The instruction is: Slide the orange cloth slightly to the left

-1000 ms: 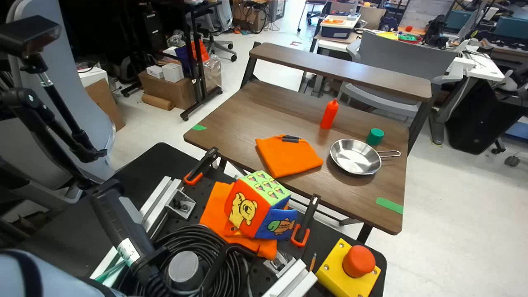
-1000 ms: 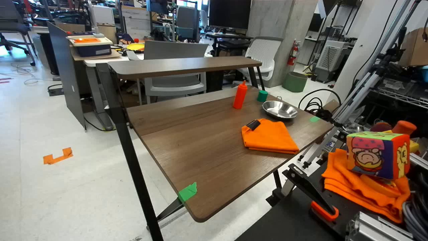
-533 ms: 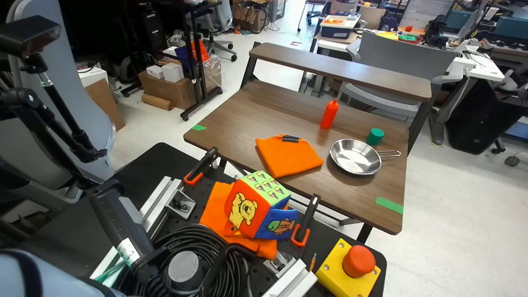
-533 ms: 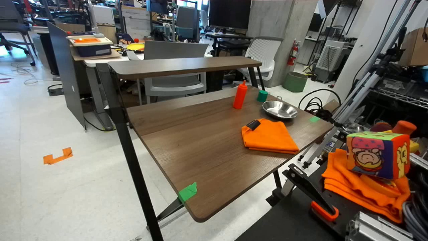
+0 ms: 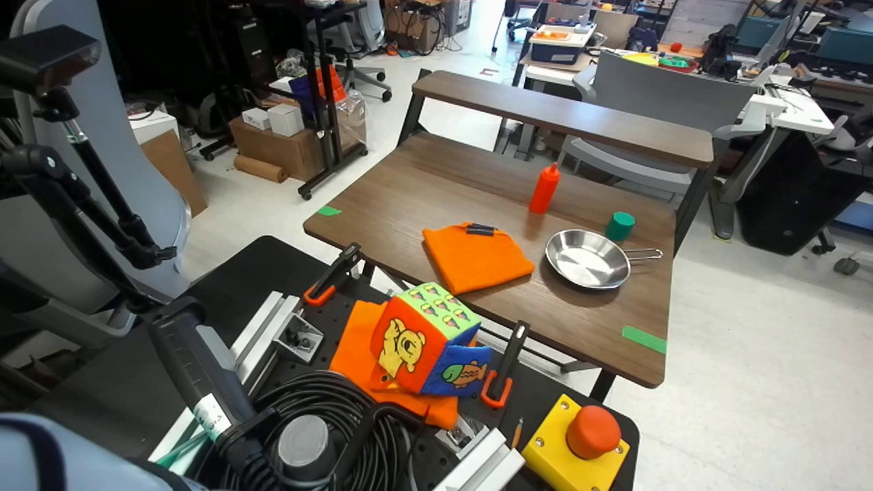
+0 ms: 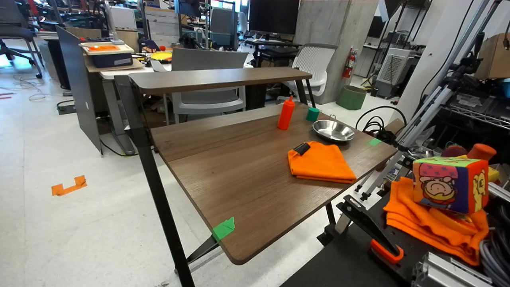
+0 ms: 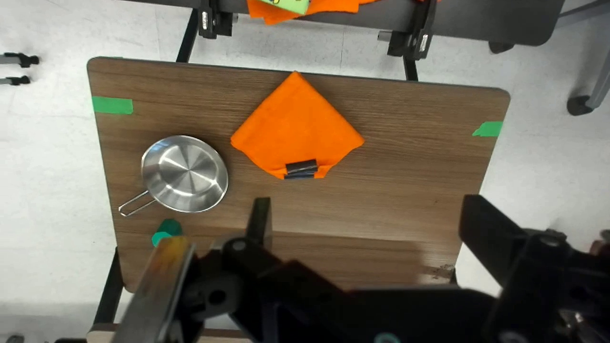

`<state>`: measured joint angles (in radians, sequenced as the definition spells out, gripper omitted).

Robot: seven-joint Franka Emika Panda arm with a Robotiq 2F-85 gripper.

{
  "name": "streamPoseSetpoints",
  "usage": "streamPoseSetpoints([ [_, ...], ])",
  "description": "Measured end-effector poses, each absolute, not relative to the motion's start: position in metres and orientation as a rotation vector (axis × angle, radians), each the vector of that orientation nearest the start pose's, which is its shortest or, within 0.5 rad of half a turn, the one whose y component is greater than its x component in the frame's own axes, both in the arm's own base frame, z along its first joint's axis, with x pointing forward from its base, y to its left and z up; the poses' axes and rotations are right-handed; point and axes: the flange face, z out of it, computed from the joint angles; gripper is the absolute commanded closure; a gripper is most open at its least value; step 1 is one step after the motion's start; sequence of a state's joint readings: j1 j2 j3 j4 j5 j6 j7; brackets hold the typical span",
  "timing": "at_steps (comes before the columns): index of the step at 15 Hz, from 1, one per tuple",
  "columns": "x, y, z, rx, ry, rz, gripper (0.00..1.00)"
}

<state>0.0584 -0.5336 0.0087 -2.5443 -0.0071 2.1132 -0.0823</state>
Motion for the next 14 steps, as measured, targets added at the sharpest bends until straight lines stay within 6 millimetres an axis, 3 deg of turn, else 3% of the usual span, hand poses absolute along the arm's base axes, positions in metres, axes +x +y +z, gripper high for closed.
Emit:
streamPoseSetpoints([
  [3,0.415,0.005,0.424,-3.137,-0.083,-0.228,0.0],
  [6,0.437,-0.009,0.374,-3.139,0.03,-0.181,0.0],
  [14,0.487,-0.016,0.264,-3.107,0.241,0.108,0.0],
])
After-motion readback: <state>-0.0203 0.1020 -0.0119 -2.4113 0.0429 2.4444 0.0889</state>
